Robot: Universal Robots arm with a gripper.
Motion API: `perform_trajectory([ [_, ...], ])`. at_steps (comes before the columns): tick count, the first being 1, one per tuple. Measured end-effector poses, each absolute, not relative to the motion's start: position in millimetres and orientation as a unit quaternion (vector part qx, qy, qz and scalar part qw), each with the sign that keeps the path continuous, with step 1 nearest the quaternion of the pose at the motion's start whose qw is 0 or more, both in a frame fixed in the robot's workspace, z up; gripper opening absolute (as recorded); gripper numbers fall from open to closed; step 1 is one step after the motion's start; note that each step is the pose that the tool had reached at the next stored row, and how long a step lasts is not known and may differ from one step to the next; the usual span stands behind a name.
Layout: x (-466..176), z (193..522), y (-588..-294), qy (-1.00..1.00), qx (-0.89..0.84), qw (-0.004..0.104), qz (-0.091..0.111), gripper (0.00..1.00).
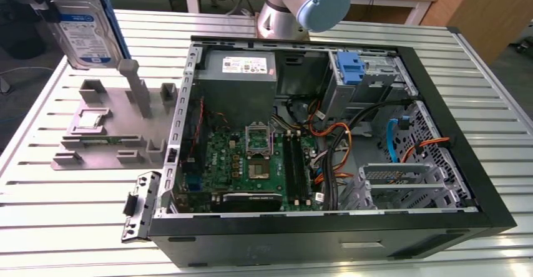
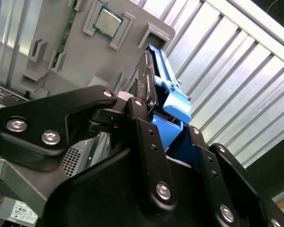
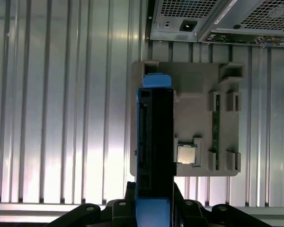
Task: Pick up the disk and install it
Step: 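Pick up the disk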
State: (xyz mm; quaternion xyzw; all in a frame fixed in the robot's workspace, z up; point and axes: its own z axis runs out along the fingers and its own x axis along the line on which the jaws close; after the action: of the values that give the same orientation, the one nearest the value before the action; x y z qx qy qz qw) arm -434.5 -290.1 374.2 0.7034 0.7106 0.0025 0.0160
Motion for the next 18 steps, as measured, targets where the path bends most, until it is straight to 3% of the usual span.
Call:
perform_trajectory([
  [18, -435, 390, -290, 0.711, 0.703, 0.016, 0.003, 0.37],
])
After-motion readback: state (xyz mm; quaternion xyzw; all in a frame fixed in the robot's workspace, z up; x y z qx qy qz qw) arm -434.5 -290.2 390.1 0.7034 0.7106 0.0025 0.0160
